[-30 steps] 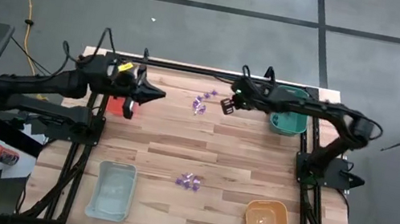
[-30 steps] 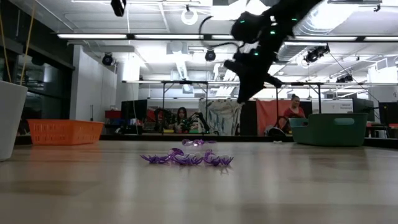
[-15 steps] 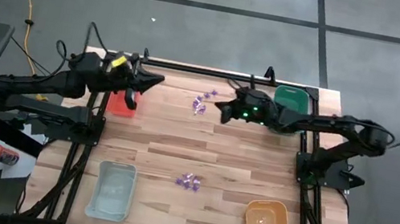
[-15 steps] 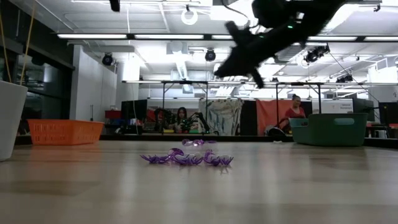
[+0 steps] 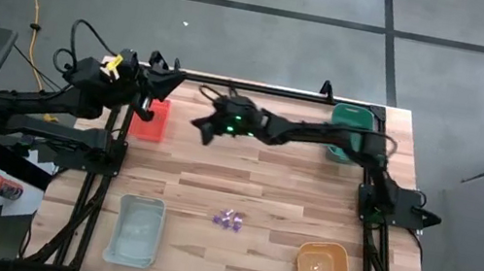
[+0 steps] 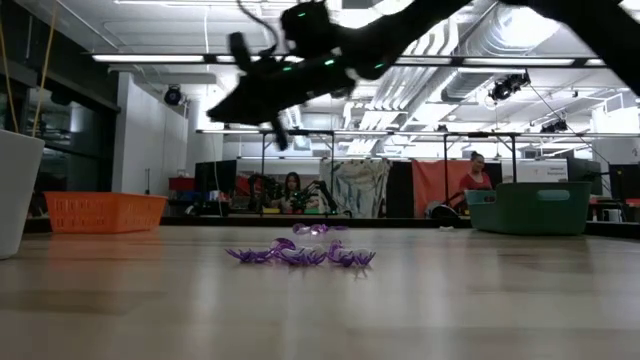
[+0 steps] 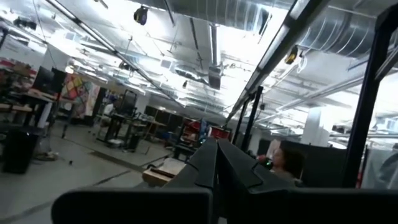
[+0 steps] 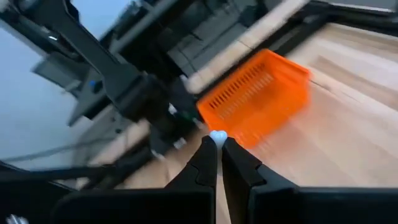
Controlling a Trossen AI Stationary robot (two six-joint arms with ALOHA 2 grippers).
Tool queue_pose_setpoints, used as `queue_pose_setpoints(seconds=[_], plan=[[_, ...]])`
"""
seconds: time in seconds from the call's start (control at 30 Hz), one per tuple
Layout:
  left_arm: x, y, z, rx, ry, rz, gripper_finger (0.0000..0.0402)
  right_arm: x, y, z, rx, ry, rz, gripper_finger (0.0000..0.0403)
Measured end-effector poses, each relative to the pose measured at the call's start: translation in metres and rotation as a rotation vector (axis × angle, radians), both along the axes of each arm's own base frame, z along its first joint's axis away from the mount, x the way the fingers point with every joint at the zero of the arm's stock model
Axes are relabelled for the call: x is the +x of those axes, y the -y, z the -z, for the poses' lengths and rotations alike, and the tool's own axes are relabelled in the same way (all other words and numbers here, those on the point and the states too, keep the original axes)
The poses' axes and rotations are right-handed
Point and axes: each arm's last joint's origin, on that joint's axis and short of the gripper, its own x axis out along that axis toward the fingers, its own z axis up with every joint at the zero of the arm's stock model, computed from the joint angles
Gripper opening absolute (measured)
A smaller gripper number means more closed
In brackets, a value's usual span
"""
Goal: Sort Halloween decoration
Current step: Put the white bone toy into the orange bin
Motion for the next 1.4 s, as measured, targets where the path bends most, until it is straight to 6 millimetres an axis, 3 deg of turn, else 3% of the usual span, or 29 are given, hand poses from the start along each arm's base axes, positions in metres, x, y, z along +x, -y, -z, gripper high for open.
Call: queue_pose_setpoints(seconds=[0.23, 0.5, 0.77, 1.17, 1.3, 1.4], plan=[[0.0, 0.0, 0.0, -0.048, 0.01, 0.024, 0.0, 0.06, 0.01, 0.009, 0.083, 0.1, -0.059, 0.0], [0.001, 0.0, 0.002, -0.064, -0.003, 0.03, 0.0, 0.1, 0.01, 0.033, 0.139, 0.169, -0.064, 0.0], [0.003, -0.001, 0.006, -0.076, -0.051, 0.028, 0.0, 0.098, 0.006, 0.069, 0.156, 0.155, 0.08, 0.0], [0.004, -0.001, 0.014, -0.041, -0.149, 0.046, 0.0, 0.099, 0.0, 0.07, 0.069, 0.153, 0.081, 0.0], [-0.012, 0.001, -0.004, 0.027, -0.076, 0.017, 0.0, 0.094, 0.026, 0.056, 0.09, 0.184, 0.065, 0.0], [-0.027, 0.003, -0.016, 0.072, -0.026, -0.01, 0.0, 0.082, 0.054, 0.023, 0.072, 0.218, 0.032, 0.0]])
